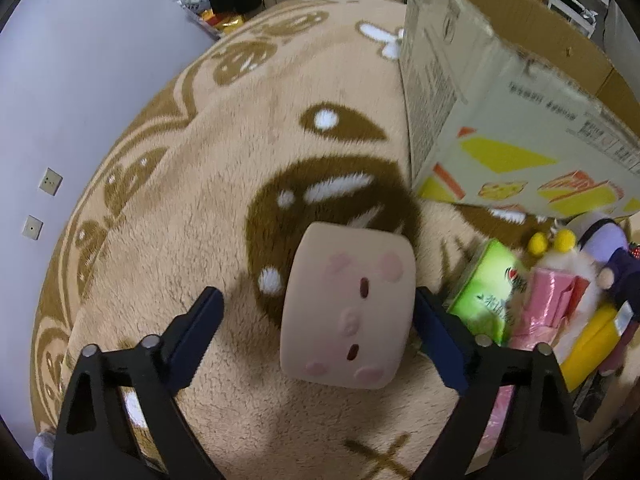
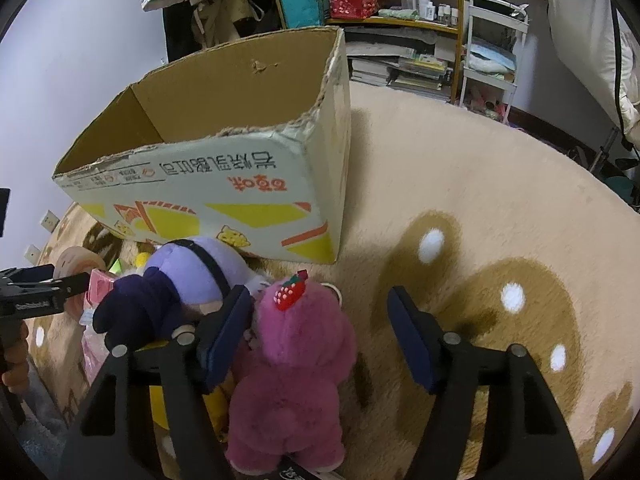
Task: Organize soft objects
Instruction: 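Grasp the pink cube plush with the left tool while the right tool grasps the pink bear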
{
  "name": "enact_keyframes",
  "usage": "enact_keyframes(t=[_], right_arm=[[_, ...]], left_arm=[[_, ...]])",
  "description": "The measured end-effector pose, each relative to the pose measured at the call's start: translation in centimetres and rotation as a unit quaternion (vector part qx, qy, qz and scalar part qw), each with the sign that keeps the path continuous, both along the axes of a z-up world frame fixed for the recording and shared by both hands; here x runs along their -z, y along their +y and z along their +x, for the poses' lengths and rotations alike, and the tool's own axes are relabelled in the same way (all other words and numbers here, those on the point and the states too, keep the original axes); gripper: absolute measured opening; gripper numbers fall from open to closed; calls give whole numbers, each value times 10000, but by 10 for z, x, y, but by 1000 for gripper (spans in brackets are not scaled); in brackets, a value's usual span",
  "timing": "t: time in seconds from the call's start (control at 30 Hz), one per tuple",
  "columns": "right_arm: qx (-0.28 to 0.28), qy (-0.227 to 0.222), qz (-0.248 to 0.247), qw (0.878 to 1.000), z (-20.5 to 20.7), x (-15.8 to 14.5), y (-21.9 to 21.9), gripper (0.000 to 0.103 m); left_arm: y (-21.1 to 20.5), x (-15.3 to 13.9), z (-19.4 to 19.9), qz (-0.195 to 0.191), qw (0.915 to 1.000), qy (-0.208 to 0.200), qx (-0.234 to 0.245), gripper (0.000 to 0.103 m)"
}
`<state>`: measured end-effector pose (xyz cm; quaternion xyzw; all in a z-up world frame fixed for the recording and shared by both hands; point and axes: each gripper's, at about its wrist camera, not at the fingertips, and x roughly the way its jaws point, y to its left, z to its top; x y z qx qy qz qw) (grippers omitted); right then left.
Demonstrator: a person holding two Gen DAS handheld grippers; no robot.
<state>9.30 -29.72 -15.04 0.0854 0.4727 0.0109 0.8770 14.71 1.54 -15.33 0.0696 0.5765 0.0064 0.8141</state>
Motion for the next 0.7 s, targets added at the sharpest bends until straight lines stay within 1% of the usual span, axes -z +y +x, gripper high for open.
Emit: enact_keyframes(t=[0.03,0.1,0.17,0.23,0.27,0.3,0.33,0.43,0.63,0.7], right_arm=[[-35,33,37,10000,0,1,0,69],[-89,96,168,9998,0,3,1,65],[-124,145,212,9996,0,5,2,65],[-122,204,273,9993,0,7,2,65],[-113,243,308,9992,0,8,1,65],[-100,277,341,9990,0,9,0,65],[-95,322,374,9987,0,11,0,65],[-176,516,419,9976,1,19,4,65],[-283,375,271,9985,-3,15,10,59],[-287,303,222,9989,-5,12,11,59]], left_arm=[[1,2,0,-1,10000,34,-10,85],[2,4,1,-71,10000,59,-15,82],[2,4,0,-165,9998,65,-2,75],[2,5,0,-249,9997,68,50,64],[1,5,0,-291,9995,77,92,60],[-1,5,-1,-326,9993,93,127,54],[-2,5,-1,-351,9992,121,159,52],[-5,3,-4,-315,9993,87,188,49],[-3,-3,-6,-383,9992,-15,139,47],[-3,-9,-8,-375,9991,-114,129,47]])
